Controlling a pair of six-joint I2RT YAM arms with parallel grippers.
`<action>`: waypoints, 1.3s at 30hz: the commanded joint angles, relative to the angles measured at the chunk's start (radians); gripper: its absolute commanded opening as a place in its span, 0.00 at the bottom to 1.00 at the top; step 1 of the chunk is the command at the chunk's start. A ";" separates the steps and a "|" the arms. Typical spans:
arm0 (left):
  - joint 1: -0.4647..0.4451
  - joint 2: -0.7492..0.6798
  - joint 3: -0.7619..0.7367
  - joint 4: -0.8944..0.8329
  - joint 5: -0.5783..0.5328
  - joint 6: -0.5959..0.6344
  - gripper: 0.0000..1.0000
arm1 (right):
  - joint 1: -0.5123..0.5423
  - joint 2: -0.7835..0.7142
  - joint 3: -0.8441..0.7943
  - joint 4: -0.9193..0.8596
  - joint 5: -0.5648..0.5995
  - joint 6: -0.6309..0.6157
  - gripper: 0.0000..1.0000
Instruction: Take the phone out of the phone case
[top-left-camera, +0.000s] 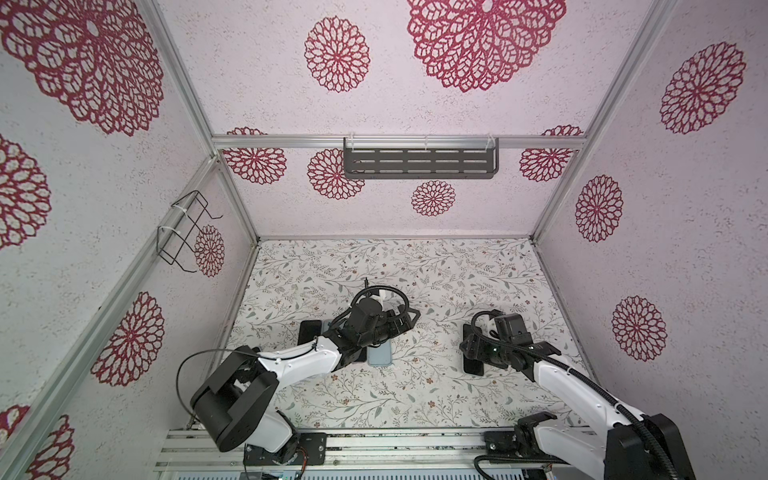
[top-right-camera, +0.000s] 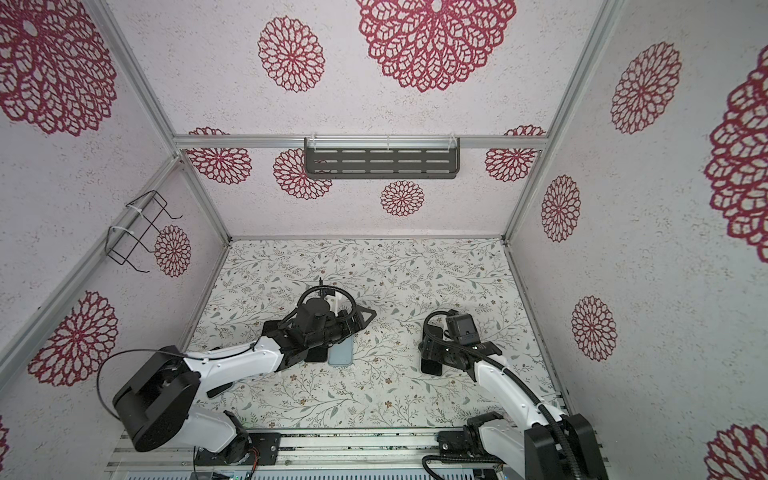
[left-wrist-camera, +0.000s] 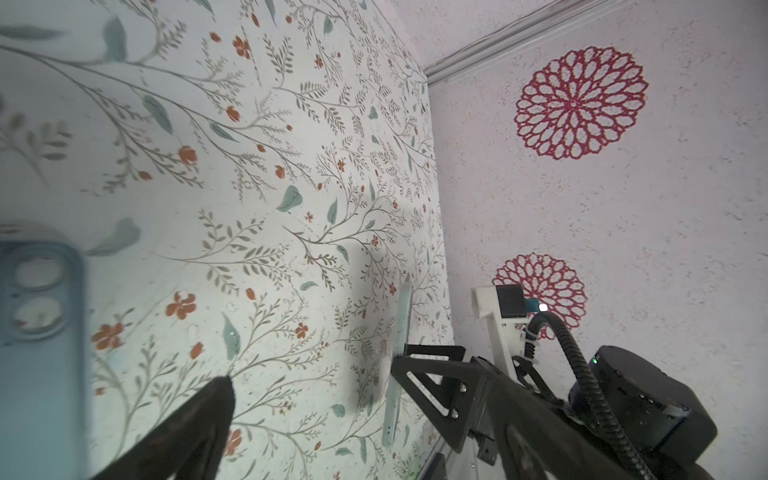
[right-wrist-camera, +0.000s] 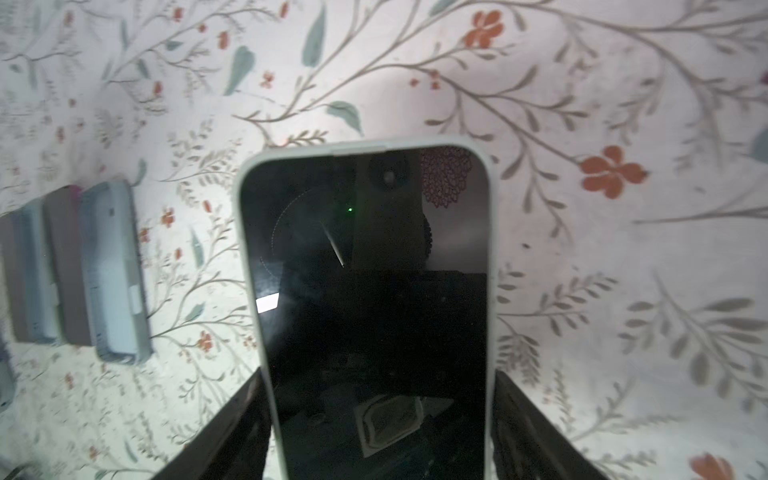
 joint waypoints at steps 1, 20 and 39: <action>0.001 0.076 0.003 0.223 0.110 -0.100 0.96 | 0.024 -0.056 0.006 0.109 -0.149 -0.028 0.38; -0.090 0.258 0.113 0.266 0.184 -0.132 0.80 | 0.086 -0.029 0.032 0.188 -0.283 -0.027 0.32; -0.124 0.355 0.169 0.273 0.238 -0.162 0.30 | 0.105 -0.003 0.049 0.196 -0.275 -0.024 0.28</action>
